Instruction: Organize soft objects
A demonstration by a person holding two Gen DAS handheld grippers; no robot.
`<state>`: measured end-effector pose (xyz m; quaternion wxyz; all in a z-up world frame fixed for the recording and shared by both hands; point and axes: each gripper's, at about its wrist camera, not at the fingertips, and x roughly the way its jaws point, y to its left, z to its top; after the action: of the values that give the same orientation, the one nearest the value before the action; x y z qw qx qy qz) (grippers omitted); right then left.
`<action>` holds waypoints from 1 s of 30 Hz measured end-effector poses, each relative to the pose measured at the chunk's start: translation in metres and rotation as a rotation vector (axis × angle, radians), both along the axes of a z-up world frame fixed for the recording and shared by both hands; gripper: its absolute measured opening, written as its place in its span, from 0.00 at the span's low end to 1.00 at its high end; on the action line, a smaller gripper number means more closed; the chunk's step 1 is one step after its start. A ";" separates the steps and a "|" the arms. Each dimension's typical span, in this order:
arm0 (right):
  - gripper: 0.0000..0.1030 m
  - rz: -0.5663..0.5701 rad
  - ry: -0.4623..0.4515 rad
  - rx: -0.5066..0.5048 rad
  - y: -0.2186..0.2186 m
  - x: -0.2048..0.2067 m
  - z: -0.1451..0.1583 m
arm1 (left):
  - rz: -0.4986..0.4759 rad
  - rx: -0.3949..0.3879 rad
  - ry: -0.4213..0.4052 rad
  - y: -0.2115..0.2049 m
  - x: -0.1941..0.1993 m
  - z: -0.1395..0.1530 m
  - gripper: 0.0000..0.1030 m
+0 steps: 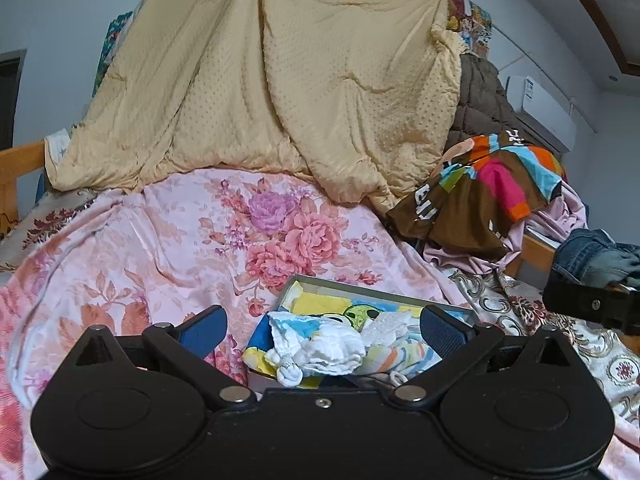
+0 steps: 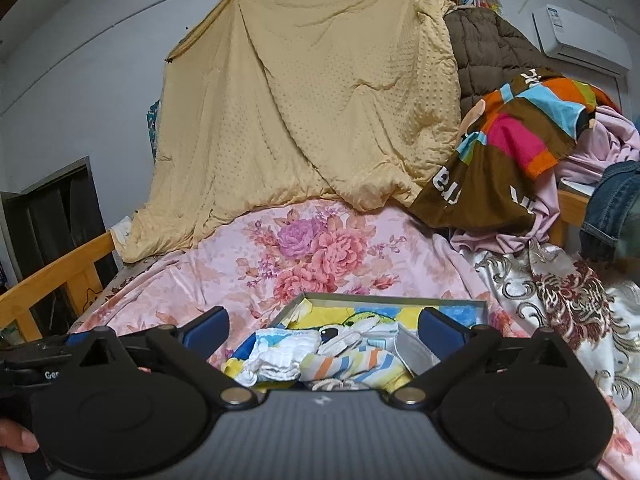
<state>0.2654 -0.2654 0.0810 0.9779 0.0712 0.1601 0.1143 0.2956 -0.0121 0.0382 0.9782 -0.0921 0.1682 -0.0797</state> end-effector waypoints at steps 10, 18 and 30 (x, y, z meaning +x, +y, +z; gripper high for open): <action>1.00 -0.006 0.026 0.032 -0.002 -0.047 -0.011 | 0.000 0.015 0.004 0.001 -0.049 0.001 0.99; 1.00 -0.012 0.042 0.063 -0.002 -0.078 -0.025 | 0.013 0.022 0.000 0.000 -0.085 -0.006 0.99; 1.00 -0.060 0.023 0.072 0.000 -0.119 -0.050 | 0.011 0.095 0.017 0.002 -0.119 -0.013 0.99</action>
<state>0.1464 -0.2658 0.0305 0.9758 0.1123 0.1650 0.0896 0.1767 -0.0106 0.0256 0.9804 -0.0471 0.1795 -0.0655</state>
